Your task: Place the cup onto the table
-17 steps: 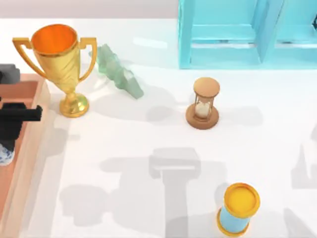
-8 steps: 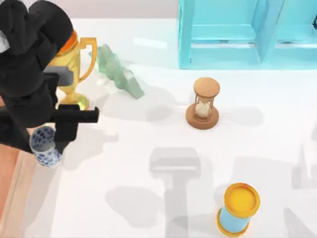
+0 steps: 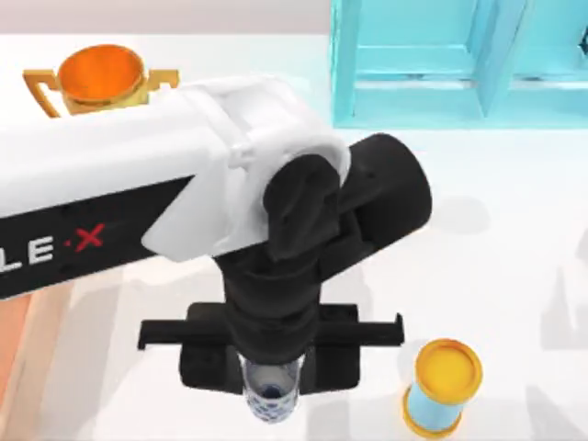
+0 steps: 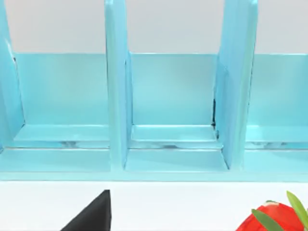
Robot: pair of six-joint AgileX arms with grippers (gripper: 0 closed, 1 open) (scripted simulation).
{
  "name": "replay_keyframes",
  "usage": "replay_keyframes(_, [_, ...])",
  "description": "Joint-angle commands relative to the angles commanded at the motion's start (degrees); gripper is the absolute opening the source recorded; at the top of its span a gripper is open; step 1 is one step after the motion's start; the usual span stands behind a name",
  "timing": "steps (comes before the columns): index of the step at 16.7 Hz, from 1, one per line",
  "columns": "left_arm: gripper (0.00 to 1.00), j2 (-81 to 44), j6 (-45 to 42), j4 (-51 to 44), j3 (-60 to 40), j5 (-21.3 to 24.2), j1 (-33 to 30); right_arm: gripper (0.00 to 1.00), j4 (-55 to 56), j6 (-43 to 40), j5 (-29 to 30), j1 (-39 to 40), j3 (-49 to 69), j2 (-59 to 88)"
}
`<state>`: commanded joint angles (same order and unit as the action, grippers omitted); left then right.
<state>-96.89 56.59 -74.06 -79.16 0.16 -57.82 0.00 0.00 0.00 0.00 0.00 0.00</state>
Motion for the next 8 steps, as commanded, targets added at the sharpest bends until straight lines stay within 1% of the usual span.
replay_keyframes(2, [0.00, -0.2, 5.8, 0.6, -0.5, -0.2, -5.8, 1.00, 0.0, 0.0, 0.0, 0.0, 0.0, 0.0])
replay_keyframes(4, [0.00, -0.2, 9.2, 1.0, -0.8, -0.3, -9.2, 1.00, 0.0, 0.0, 0.0, 0.0, 0.0, 0.0])
replay_keyframes(8, [0.00, -0.1, 10.1, 1.2, -0.8, -0.4, -10.1, 1.00, 0.0, 0.0, 0.0, 0.0, 0.0, 0.0])
